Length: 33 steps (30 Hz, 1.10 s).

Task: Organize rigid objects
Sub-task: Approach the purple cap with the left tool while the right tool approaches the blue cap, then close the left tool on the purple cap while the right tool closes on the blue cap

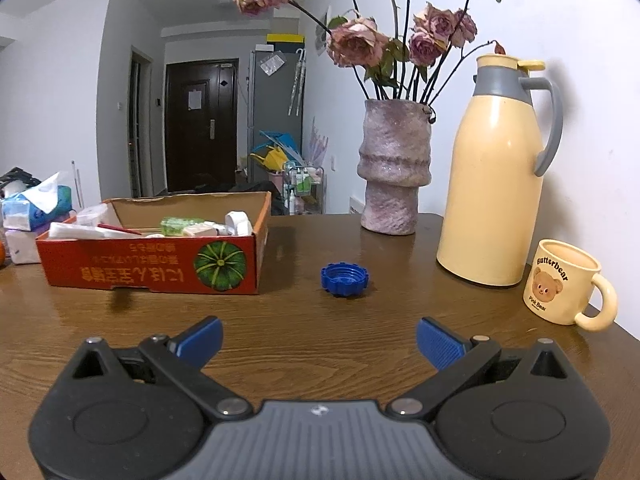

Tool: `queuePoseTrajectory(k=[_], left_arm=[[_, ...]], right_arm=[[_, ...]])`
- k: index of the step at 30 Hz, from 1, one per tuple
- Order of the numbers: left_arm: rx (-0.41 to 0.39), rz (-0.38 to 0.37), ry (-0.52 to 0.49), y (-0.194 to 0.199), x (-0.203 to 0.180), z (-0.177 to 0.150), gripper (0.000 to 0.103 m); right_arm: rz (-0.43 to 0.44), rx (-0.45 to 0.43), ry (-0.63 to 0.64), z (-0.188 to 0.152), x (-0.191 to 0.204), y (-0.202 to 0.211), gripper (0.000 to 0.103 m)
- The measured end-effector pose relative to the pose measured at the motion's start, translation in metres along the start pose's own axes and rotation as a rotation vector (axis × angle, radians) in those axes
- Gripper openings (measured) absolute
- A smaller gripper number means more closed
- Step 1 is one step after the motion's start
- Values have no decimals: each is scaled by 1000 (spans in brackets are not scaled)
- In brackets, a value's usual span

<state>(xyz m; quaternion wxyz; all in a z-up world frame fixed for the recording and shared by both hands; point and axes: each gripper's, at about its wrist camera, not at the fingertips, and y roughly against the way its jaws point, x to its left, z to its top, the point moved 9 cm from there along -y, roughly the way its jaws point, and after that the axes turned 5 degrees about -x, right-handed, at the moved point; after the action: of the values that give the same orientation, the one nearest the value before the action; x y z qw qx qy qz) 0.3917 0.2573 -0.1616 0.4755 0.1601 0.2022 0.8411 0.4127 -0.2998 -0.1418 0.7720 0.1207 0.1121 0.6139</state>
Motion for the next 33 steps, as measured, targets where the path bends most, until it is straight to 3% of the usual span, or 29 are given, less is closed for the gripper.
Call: queuePoseTrajectory(k=[10,14,21,25,33], left_arm=[[63,38,44,-47,18,0,100],[83,14,52,-59,17,2,87],[122,-18,93,-80,16,5,74],[115,-20,69,-81,13,5,56],[95,-36,64,-77,10,7,56]], right_arm=[[-22,51,8,-5,-7,-35,103],[-31,78,3,-8,-8,-51,103],[-34,88,-10,-6,-9,-72,103],[-44,91,-35,-3,-12,-83,103],[-47,111,-54,-4,-14,-101,103]])
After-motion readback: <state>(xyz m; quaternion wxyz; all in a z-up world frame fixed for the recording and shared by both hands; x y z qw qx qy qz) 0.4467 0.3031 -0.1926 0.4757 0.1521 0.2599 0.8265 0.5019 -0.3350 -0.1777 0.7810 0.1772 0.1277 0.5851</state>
